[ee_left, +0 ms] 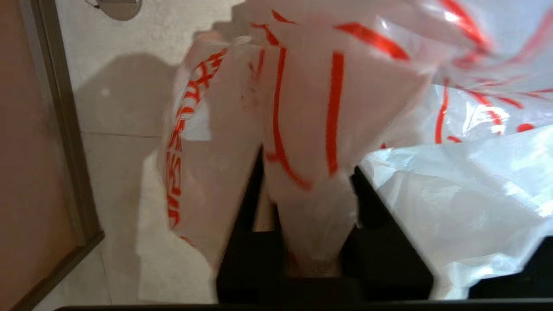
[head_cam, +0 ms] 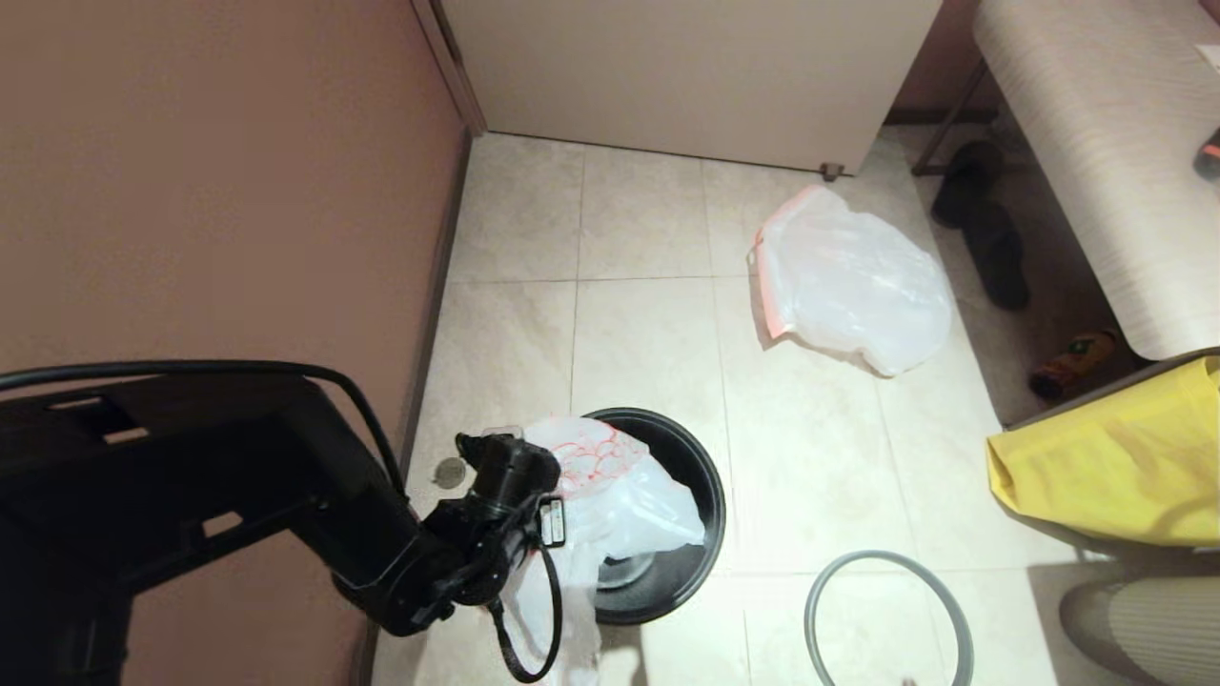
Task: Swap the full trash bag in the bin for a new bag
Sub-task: Put the new garbage bag on the trash can
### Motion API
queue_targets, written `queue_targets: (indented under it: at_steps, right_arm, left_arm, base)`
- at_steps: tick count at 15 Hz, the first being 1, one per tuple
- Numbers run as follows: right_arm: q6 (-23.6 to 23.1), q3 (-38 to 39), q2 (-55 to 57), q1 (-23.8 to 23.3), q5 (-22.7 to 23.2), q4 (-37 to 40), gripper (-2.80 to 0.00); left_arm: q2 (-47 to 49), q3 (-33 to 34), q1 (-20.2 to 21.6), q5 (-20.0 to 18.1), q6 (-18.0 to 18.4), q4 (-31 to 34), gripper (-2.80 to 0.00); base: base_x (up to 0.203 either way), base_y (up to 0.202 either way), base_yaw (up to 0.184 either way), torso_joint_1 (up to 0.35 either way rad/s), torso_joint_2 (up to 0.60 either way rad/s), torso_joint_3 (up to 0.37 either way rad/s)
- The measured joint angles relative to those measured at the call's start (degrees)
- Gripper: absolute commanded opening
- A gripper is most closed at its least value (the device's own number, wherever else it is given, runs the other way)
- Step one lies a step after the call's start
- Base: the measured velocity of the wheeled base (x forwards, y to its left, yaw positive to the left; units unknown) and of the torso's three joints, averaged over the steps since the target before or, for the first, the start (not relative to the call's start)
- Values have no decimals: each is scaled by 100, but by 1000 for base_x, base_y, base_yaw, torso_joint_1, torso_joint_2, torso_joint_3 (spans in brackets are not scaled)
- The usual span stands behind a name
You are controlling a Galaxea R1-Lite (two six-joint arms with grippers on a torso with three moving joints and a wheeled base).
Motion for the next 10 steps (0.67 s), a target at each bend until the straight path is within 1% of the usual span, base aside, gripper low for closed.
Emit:
queue_targets:
  at_steps: [2, 3, 5, 7, 10]
  right_arm:
    - [0, 0, 0, 9, -2, 3, -280]
    - [0, 0, 0, 7, -2, 2, -280]
    - [0, 0, 0, 5, -2, 4, -280]
    - [0, 0, 0, 5, -2, 2, -280]
    - [0, 0, 0, 5, -2, 2, -280]
  left_arm:
    - [-39, 374, 361, -146, 29, -703, 0]
    - [-35, 455, 531, -199, 59, -925, 0]
    - [-32, 555, 770, -353, 120, -1055, 0]
    - [-68, 701, 846, -362, 153, -1109, 0]
    - [-286, 1096, 866, -351, 482, -1164, 0]
  base:
    - [0, 0, 0, 0, 0, 0]
    - [0, 0, 0, 0, 0, 0]
    - [0, 0, 0, 0, 0, 0]
    - [0, 0, 0, 0, 0, 0]
    - [0, 0, 0, 0, 0, 0]
